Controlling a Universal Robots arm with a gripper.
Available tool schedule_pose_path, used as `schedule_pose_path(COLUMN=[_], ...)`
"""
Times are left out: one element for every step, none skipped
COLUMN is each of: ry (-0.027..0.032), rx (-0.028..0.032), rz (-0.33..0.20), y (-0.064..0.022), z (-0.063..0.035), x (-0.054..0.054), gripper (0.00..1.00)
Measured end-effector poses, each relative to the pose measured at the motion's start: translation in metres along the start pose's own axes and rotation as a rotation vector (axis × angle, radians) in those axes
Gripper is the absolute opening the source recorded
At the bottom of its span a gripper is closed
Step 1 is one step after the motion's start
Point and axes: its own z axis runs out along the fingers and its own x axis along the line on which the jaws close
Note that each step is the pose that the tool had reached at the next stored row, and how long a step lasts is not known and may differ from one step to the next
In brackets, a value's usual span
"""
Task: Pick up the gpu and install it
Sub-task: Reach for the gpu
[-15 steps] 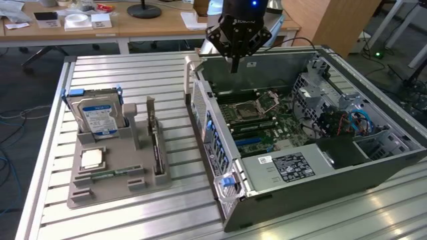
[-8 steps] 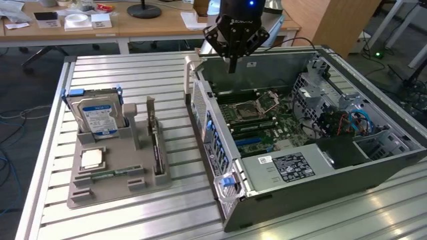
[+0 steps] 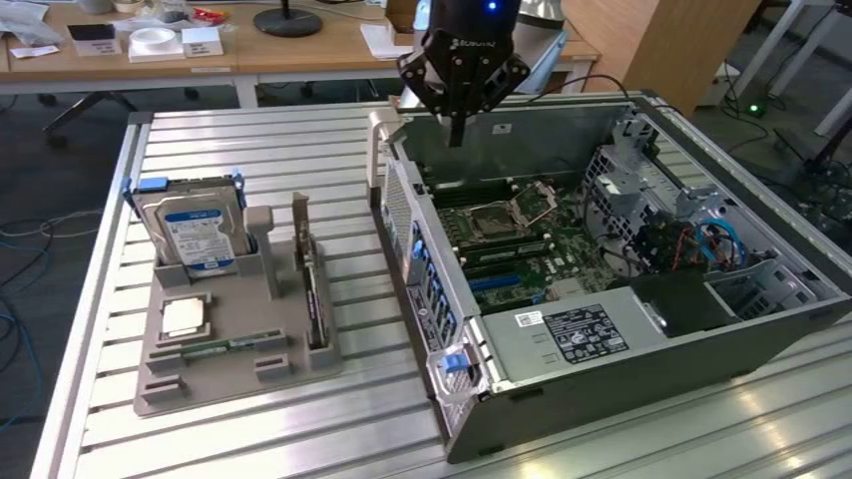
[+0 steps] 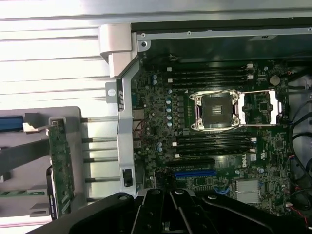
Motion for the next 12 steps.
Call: schedule_pose_path(ry=[0.0000,0.0000,0.0000,0.0000,0.0000,0.0000,0.0000,0.0001,0.0000,0.0000,0.0000,0.0000], rx=[-0.0001,0.0000,-0.0001,0.0000,0.0000,0.0000,0.0000,0.0000,0.0000,0.0000,0.0000,-0.0001], rz=[0.000,0.000,0.000,0.000,0.000,0.000,0.000,0.000,0.000,0.000,0.000,0.000], y=[-0.0001,-0.0002,-0.0003,-0.0003,-0.0004,-0.0005,-0.0007,-0.0008,-0.0009,-0.0012,-0.0015,-0.0017], z=[0.0001,0.0001,0.0001,0.0001,0.0001,0.0001,0.0002,0.0002,0.0002,0.0002,0.0002,0.0002], x=[0.001,0.002,0.003,0.005,0.006,0.007,0.009,0.010,0.012,0.016,0.020,0.022], gripper=[0.11,0.11,0.11,0.11,0.11,0.11,0.11,0.11,0.11,0.11,0.11,0.11])
